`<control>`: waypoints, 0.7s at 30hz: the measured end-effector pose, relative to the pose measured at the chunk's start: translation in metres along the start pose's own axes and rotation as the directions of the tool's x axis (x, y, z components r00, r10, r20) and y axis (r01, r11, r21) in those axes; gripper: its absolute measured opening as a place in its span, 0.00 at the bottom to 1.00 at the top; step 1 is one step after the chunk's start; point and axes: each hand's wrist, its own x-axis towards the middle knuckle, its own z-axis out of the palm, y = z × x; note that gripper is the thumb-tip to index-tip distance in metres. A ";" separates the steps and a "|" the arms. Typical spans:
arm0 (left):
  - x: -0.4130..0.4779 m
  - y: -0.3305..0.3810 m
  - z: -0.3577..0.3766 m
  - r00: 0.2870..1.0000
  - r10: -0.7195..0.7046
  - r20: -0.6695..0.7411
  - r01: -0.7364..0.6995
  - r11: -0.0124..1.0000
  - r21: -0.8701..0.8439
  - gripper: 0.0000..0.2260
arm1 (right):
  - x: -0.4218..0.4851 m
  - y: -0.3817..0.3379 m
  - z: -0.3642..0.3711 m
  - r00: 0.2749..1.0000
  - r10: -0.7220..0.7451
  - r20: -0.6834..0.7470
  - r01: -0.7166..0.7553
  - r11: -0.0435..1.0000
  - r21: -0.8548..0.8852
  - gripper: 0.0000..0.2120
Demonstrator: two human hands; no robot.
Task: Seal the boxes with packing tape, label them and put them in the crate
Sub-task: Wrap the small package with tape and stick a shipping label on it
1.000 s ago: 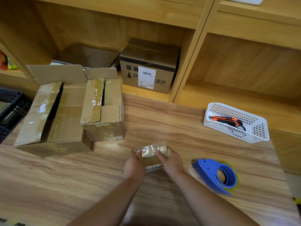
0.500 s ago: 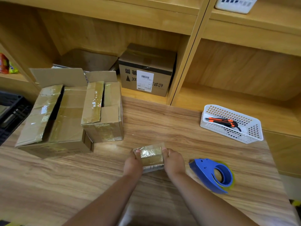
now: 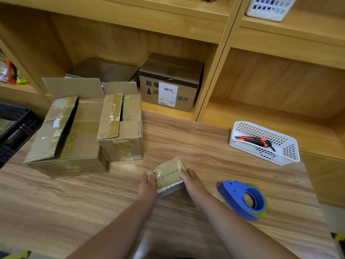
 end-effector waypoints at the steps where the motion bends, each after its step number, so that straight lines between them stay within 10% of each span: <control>1: 0.001 -0.003 -0.002 1.000 -0.010 0.001 0.010 1.000 -0.022 0.17 | 0.002 -0.001 0.004 0.998 -0.044 -0.053 0.044 0.999 -0.001 0.16; 5: 0.002 0.001 -0.006 1.000 0.029 -0.008 -0.030 0.990 -0.139 0.06 | 0.005 -0.010 0.011 0.900 -0.378 -0.219 0.302 0.901 -0.312 0.30; 10: -0.006 0.026 -0.010 0.965 0.250 0.086 -0.240 0.964 -0.113 0.21 | 0.000 -0.009 0.013 0.803 -0.594 -0.055 0.417 0.624 -0.661 0.52; 21: 0.004 0.008 -0.003 0.916 0.348 0.199 -0.331 0.936 -0.116 0.10 | 0.008 0.003 0.020 0.861 -0.501 -0.087 0.406 0.780 -0.476 0.47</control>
